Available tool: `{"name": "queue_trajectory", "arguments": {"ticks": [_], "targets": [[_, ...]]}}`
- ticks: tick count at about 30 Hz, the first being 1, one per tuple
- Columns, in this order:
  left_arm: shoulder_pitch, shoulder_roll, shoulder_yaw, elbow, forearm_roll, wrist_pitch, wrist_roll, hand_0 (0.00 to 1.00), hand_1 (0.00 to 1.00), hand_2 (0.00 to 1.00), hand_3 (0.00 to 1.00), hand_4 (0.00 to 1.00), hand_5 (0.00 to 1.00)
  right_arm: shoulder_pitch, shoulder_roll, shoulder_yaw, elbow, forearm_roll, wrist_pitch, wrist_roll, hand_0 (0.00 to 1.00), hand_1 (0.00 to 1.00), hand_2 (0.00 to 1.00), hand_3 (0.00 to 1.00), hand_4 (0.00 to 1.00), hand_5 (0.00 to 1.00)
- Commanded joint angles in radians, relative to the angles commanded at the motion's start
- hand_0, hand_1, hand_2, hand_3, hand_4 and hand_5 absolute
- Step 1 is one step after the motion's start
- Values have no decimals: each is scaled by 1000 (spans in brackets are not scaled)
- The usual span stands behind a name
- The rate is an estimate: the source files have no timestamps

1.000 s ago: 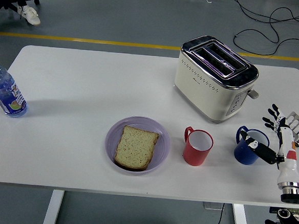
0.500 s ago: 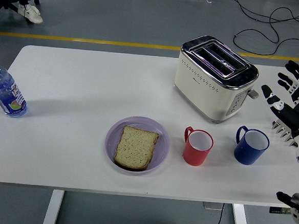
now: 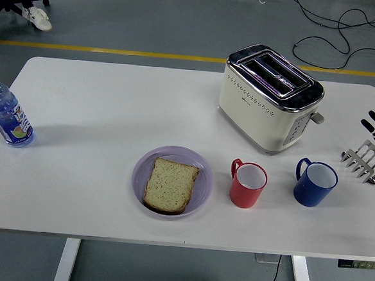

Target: Pick up the cup,pour liquid into bread,place the cup on the desk

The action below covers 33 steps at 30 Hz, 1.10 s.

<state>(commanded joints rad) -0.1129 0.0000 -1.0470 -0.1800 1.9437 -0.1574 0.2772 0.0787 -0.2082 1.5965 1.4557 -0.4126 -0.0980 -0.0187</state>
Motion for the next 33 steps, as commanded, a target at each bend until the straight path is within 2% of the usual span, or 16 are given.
{"name": "queue_trajectory", "arguments": {"ticks": [4,7,11,17,18,33], "targets": [[3,0,-2,0,3,-1,0,653,687,704,588,290,894,21,24,14,-101,169,107,-32,615,569,629,590,625,76],[3,0,-4,0,6,-1,0,653,687,704,588,291,895,31,40,22,-150,294,136,-40,614,568,631,593,615,73],[3,0,-4,0,5,0,-1,653,687,704,588,291,895,36,46,29,-183,445,145,-39,614,568,631,593,615,73],[6,0,5,0,-6,3,-3,653,687,704,588,292,896,38,43,29,-204,459,140,-8,616,566,634,594,611,71],[6,0,6,0,-6,3,-3,653,688,704,589,292,896,38,43,28,-205,460,139,-6,616,564,632,594,583,37],[5,0,27,0,-17,9,-9,653,688,705,589,292,896,37,45,35,-209,461,123,42,610,558,628,592,569,38]]}}
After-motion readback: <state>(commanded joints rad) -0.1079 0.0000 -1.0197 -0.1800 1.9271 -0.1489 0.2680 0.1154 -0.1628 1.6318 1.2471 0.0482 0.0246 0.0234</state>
